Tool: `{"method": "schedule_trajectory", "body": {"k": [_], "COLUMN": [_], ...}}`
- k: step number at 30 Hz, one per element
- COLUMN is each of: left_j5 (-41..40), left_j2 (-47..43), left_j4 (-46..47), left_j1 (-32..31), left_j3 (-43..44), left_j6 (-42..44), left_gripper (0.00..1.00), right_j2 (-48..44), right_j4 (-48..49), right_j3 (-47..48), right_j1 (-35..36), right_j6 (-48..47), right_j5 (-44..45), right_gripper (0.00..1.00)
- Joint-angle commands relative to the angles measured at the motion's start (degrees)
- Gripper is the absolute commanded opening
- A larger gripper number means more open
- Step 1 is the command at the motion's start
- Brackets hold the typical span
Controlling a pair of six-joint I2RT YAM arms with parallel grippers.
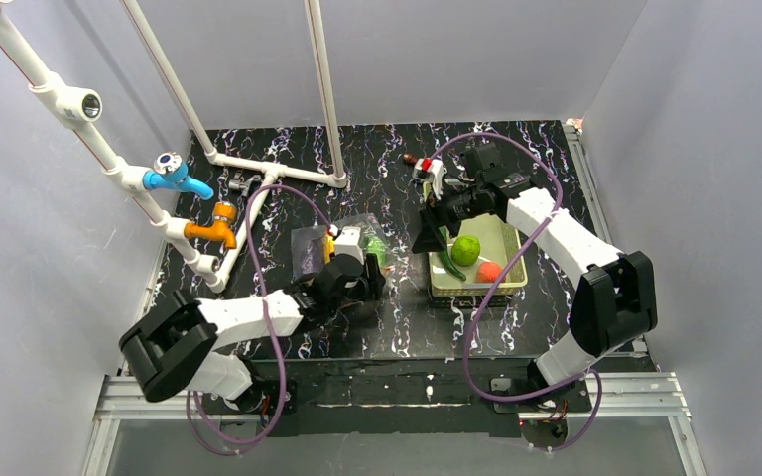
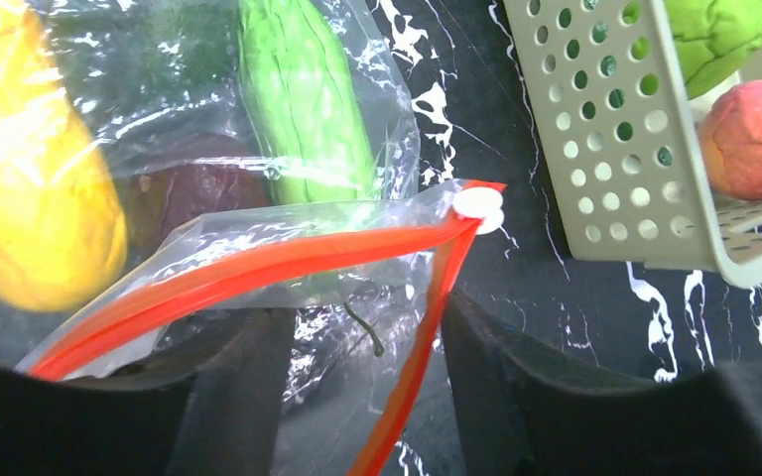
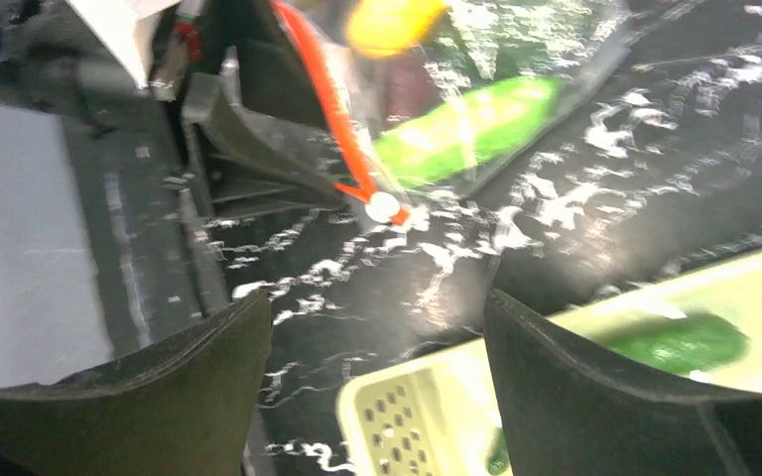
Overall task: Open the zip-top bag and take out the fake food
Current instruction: Move the zipper food storage bag to the center of the board.
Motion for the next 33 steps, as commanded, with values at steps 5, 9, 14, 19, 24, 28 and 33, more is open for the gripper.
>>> {"method": "schedule_trajectory", "body": {"k": [5, 9, 14, 19, 24, 28, 33], "left_j5": [2.76, 3.21, 1.66, 3.35, -1.15, -2.79, -1.63], "left_j2": [-13.24, -16.52, -15.25, -8.29, -3.79, -1.13, 2.78], "left_j4": [-12.42, -17.65, -17.95, -16.31, -16.69, -9.89, -0.15], "left_j1": [0.16, 0.09, 0.13, 0.15, -0.02, -0.01, -0.01], "left_j3": [1.29, 1.29, -0.19, 3.11, 4.32, 3.43, 3.12], "left_j6": [9.5, 10.63, 9.16, 9.55, 8.51, 8.55, 10.84], "left_gripper": [0.74, 0.72, 0.46, 0.47, 0.62, 0.64, 0.69], "right_j2": [-1.56, -1.53, -1.36, -2.53, -3.74, -3.6, -4.15], "right_j4": [1.43, 1.47, 1.51, 4.24, 7.48, 8.1, 8.46], "right_j3": [-0.45, -0.54, -0.53, -1.57, -3.13, -3.3, -3.67], "right_j1": [0.01, 0.0, 0.03, -0.07, -1.98, -2.78, -3.18], "right_j6": [6.18, 6.12, 6.12, 6.12, 6.12, 6.12, 6.12], "right_j5": [-8.73, -8.75, -8.71, -1.35, 0.84, 0.84, 0.84], "right_gripper": [0.84, 0.84, 0.84, 0.84, 0.84, 0.84, 0.84]}}
